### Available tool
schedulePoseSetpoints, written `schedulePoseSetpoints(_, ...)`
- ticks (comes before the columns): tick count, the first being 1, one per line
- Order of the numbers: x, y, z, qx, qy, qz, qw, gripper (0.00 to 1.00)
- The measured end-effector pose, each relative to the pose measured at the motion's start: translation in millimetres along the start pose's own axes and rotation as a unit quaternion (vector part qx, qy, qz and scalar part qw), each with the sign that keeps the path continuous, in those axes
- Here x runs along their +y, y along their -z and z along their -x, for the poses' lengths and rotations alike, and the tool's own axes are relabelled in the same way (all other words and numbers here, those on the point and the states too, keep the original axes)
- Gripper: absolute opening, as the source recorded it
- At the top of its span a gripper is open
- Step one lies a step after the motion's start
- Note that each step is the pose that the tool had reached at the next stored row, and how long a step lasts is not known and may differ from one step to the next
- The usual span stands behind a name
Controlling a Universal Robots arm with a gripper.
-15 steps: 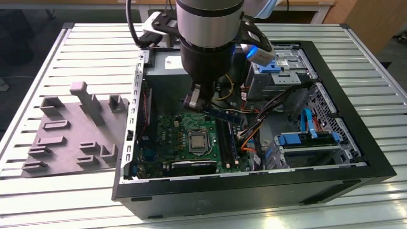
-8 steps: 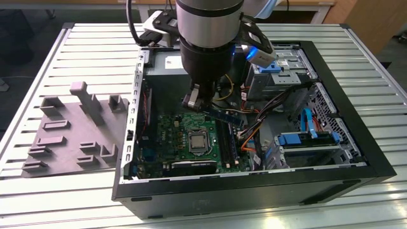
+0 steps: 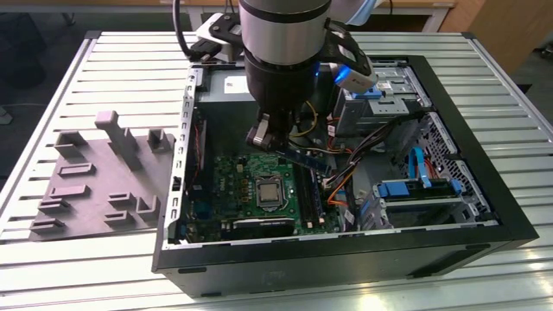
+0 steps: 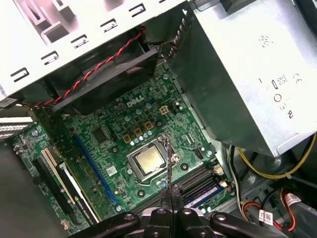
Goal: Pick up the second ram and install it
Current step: 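Insert the second ram into the second slot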
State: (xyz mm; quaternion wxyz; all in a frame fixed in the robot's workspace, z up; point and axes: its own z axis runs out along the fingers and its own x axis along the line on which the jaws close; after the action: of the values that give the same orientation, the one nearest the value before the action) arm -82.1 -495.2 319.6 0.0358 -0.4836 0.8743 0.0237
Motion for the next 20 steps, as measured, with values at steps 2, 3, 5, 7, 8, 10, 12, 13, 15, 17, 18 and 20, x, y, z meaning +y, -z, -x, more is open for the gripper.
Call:
schedulePoseSetpoints(2, 0.0, 0.0, 0.0, 0.0000, -0.007, -0.0006, 1.0000, 0.11)
schedulePoseSetpoints(3, 0.0, 0.0, 0.0, -0.0001, -0.011, -0.0009, 0.9999, 0.11)
schedulePoseSetpoints(5, 0.0, 0.0, 0.0, -0.0001, -0.018, -0.0015, 0.9998, 0.11)
schedulePoseSetpoints(7, 0.0, 0.0, 0.0, -0.0002, -0.025, -0.0021, 0.9997, 0.11)
schedulePoseSetpoints(8, 0.0, 0.0, 0.0, -0.0002, -0.028, -0.0024, 0.9996, 0.11)
schedulePoseSetpoints(10, 0.0, 0.0, 0.0, -0.0002, -0.036, -0.0030, 0.9994, 0.11)
schedulePoseSetpoints(12, -0.1, 0.0, 0.0, -0.0003, -0.043, -0.0037, 0.9991, 0.11)
schedulePoseSetpoints(13, -0.1, 0.0, 0.0, -0.0003, -0.047, -0.0040, 0.9989, 0.11)
schedulePoseSetpoints(15, -0.1, 0.0, 0.0, -0.0004, -0.054, -0.0047, 0.9985, 0.11)
schedulePoseSetpoints(17, -0.1, -0.1, 0.0, -0.0004, -0.062, -0.0053, 0.9980, 0.11)
schedulePoseSetpoints(18, -0.1, -0.1, 0.0, -0.0005, -0.066, -0.0057, 0.9978, 0.11)
schedulePoseSetpoints(20, -0.1, -0.1, 0.0, -0.0005, -0.074, -0.0063, 0.9972, 0.11)
